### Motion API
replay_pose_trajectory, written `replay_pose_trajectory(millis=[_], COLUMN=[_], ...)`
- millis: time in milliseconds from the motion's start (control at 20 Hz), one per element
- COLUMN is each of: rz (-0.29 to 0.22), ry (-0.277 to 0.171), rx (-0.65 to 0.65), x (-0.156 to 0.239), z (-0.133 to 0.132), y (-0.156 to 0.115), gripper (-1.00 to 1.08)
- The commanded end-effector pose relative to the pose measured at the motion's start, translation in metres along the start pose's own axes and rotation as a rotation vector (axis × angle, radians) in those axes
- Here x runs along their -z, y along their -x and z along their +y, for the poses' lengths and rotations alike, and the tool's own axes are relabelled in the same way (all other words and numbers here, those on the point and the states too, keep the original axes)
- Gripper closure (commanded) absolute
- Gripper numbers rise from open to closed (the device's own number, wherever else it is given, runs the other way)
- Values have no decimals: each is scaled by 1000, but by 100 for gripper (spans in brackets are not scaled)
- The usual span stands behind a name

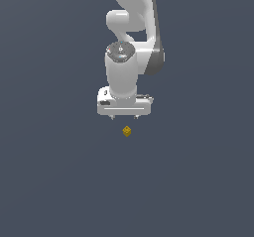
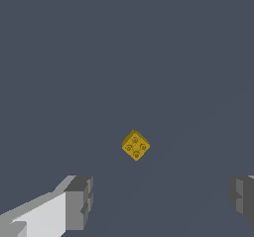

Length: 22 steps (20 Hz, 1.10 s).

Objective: Pick up the object and move it to a goal position.

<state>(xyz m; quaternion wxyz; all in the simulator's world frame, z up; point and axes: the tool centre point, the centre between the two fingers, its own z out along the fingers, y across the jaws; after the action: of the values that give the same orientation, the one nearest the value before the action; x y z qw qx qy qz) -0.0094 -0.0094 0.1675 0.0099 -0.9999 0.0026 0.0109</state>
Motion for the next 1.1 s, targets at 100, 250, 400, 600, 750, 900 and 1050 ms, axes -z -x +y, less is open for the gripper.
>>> replay_pose_trajectory(millis=[100, 250, 400, 600, 750, 900, 1050], rz=[0, 0, 1, 2, 3, 5, 7], ry=[0, 0, -1, -1, -1, -1, -1], rx=[2, -11, -35, -86, -138, -202, -278], x=[0, -2, -5, -12, -19, -28, -38], z=[0, 0, -1, -1, -1, -2, -2], y=[0, 0, 0, 0, -1, -1, -1], gripper=[-92, -92, -92, -92, -92, -92, -92])
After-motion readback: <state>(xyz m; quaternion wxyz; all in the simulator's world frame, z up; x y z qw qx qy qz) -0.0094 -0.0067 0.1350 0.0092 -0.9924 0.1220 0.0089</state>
